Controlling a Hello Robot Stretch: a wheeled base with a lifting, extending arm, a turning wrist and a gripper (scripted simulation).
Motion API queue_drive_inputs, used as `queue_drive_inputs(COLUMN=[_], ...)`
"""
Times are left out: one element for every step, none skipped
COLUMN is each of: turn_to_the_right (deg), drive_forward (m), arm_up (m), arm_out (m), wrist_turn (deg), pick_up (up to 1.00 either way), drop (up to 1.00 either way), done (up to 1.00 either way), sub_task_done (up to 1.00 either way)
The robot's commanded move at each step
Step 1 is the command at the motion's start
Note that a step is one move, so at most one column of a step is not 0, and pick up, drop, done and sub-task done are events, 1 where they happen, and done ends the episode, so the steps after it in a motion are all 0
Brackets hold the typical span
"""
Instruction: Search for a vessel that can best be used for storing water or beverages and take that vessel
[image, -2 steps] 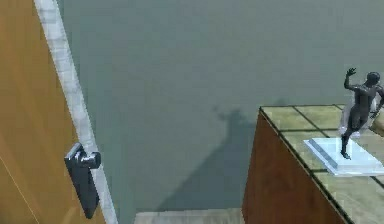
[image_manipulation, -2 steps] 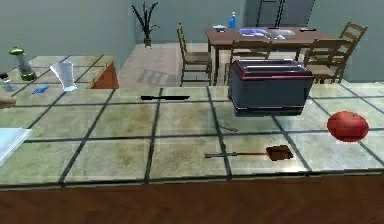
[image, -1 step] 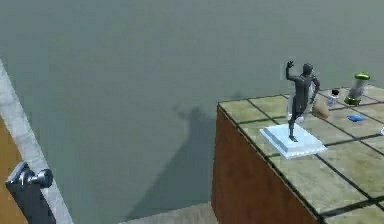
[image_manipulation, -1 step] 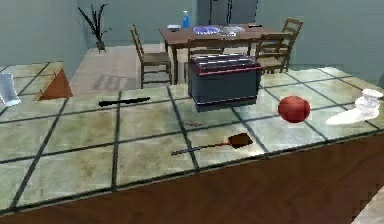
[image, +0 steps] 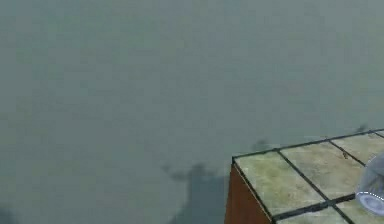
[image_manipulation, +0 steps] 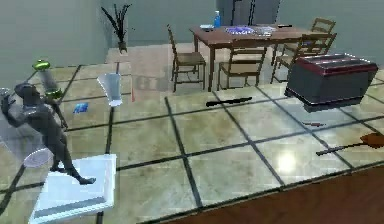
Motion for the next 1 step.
queue_drive_inputs(turn_to_the_right=[-36.0], drive_forward=[0.00], arm_up=[0.00], arm_out=[0.00], wrist_turn=[0.0], pick_up=[0.00], drop=[0.00], done=[0.00], sub_task_done=[0.00])
